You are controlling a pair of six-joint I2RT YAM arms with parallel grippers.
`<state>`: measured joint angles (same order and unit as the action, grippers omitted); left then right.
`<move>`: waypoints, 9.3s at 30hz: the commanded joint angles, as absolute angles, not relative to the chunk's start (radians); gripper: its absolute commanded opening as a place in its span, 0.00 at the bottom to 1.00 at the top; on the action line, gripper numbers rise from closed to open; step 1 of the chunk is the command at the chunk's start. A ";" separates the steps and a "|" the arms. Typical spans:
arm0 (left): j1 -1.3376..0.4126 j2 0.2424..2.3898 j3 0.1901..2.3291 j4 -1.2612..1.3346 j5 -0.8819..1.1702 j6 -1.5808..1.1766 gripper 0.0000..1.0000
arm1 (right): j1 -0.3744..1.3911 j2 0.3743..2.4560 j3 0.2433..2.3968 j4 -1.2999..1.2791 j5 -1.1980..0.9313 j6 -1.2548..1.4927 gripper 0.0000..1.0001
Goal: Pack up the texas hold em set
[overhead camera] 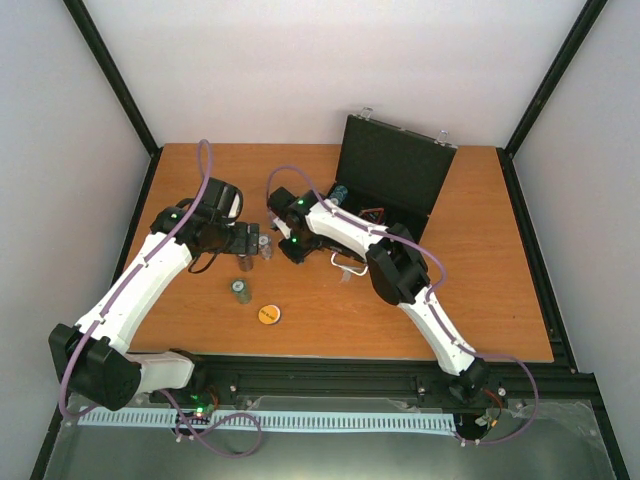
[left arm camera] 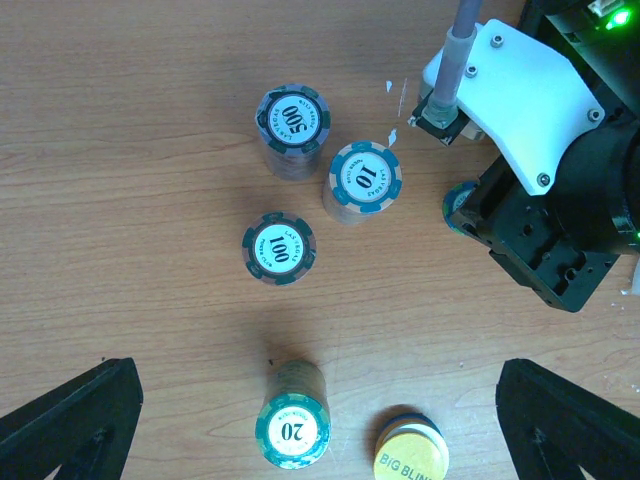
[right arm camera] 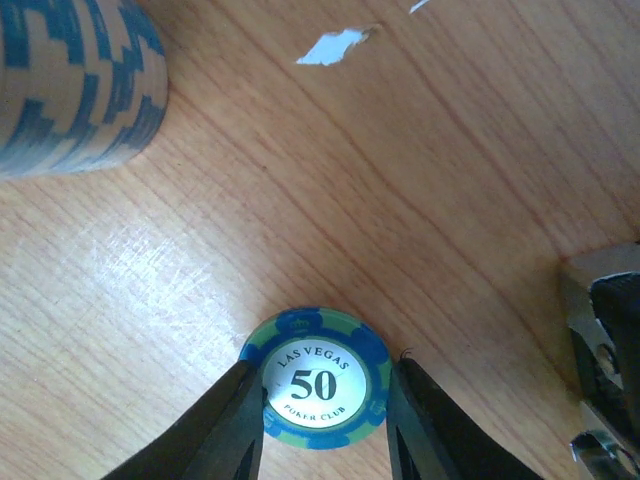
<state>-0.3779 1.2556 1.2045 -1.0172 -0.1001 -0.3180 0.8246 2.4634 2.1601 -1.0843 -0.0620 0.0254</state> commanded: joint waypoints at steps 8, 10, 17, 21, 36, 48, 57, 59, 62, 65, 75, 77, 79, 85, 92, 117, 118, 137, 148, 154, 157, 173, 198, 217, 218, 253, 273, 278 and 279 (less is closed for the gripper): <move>-0.376 1.255 1.211 -0.999 -0.099 -0.302 1.00 | 0.830 2.399 2.234 -1.161 -0.024 0.032 0.36; -0.376 1.257 1.210 -0.997 -0.097 -0.303 1.00 | 0.830 2.391 2.235 -1.170 -0.030 0.031 0.36; -0.376 1.255 1.204 -0.996 -0.094 -0.305 1.00 | 0.830 2.404 2.223 -1.166 -0.056 0.019 0.62; -0.376 1.255 1.206 -0.999 -0.093 -0.307 1.00 | 0.830 2.434 2.226 -1.155 -0.066 0.031 0.71; -0.376 1.258 1.206 -0.998 -0.087 -0.314 1.00 | 0.828 2.576 2.288 -1.215 -0.068 0.046 0.74; -0.375 1.249 1.197 -0.999 -0.094 -0.311 1.00 | 0.828 2.575 2.234 -1.224 -0.094 0.049 0.39; -0.376 1.250 1.204 -0.998 -0.096 -0.307 1.00 | 0.828 2.531 2.239 -1.219 -0.073 0.054 0.36; -0.376 1.250 1.203 -0.998 -0.097 -0.305 1.00 | 0.828 2.517 2.250 -1.224 -0.066 0.052 0.36; -0.376 1.251 1.201 -0.997 -0.098 -0.304 1.00 | 0.828 2.500 2.256 -1.241 -0.067 0.045 0.34; -0.376 1.250 1.201 -0.997 -0.098 -0.303 1.00 | 0.829 2.472 2.220 -1.256 -0.081 0.044 0.31; -0.376 1.244 1.185 -0.987 -0.089 -0.314 1.00 | 0.858 2.328 1.933 -1.130 -0.133 0.087 0.27; -0.376 1.241 1.179 -0.984 -0.085 -0.318 1.00 | 0.866 2.301 1.909 -1.090 -0.137 0.088 0.26; -0.376 1.240 1.177 -0.984 -0.083 -0.320 1.00 | 0.868 2.270 1.899 -1.050 -0.119 0.093 0.26; -0.376 1.239 1.181 -0.981 -0.092 -0.321 1.00 | 0.868 2.203 1.895 -0.943 -0.081 0.096 0.32; -0.376 1.236 1.172 -0.978 -0.095 -0.325 1.00 | 0.878 2.149 1.798 -0.893 -0.060 0.104 0.70; -0.376 1.214 1.144 -0.970 -0.089 -0.339 1.00 | 0.940 2.313 1.818 -1.028 -0.023 0.120 0.95; -0.376 1.213 1.144 -0.972 -0.091 -0.339 1.00 | 0.938 2.314 1.811 -1.029 -0.025 0.120 0.91; -0.376 1.220 1.129 -0.967 -0.095 -0.340 1.00 | 0.900 2.347 1.741 -0.996 -0.079 0.080 0.50; -0.376 1.218 1.121 -0.964 -0.094 -0.340 1.00 | 0.897 2.339 1.708 -0.983 -0.073 0.089 0.22; -0.376 1.212 1.115 -0.960 -0.095 -0.342 1.00 | 0.896 2.298 1.788 -1.042 -0.028 0.090 0.59; -0.376 1.210 1.111 -0.956 -0.093 -0.344 1.00 | 0.895 2.302 1.865 -1.083 -0.009 0.075 0.77; -0.375 1.202 1.110 -0.961 -0.108 -0.340 1.00 | 0.884 2.424 1.980 -1.134 -0.029 0.064 0.75; -0.375 1.212 1.105 -0.957 -0.103 -0.334 1.00 | 0.880 2.372 2.021 -1.180 0.009 0.067 0.38; -0.375 1.207 1.098 -0.953 -0.095 -0.343 1.00 | 0.864 2.377 2.113 -1.209 0.007 0.055 0.90; -0.376 1.207 1.099 -0.955 -0.094 -0.343 1.00 | 0.861 2.394 2.127 -1.215 0.004 0.055 0.93; -0.375 1.217 1.106 -0.958 -0.101 -0.325 1.00 | 0.900 2.507 2.088 -1.234 0.000 0.097 0.64; -0.375 1.216 1.102 -0.957 -0.103 -0.328 1.00 | 0.881 2.445 2.057 -1.220 0.000 0.097 0.41; -0.375 1.215 1.101 -0.956 -0.103 -0.328 1.00 | 0.881 2.410 2.135 -1.274 0.019 0.098 0.40; -0.375 1.215 1.100 -0.955 -0.103 -0.329 1.00 | 0.881 2.402 2.144 -1.279 0.023 0.099 0.41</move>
<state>-0.3779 1.2217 1.0939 -0.9649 -0.1001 -0.3256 0.8860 2.4165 2.0922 -1.2171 -0.0051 0.0940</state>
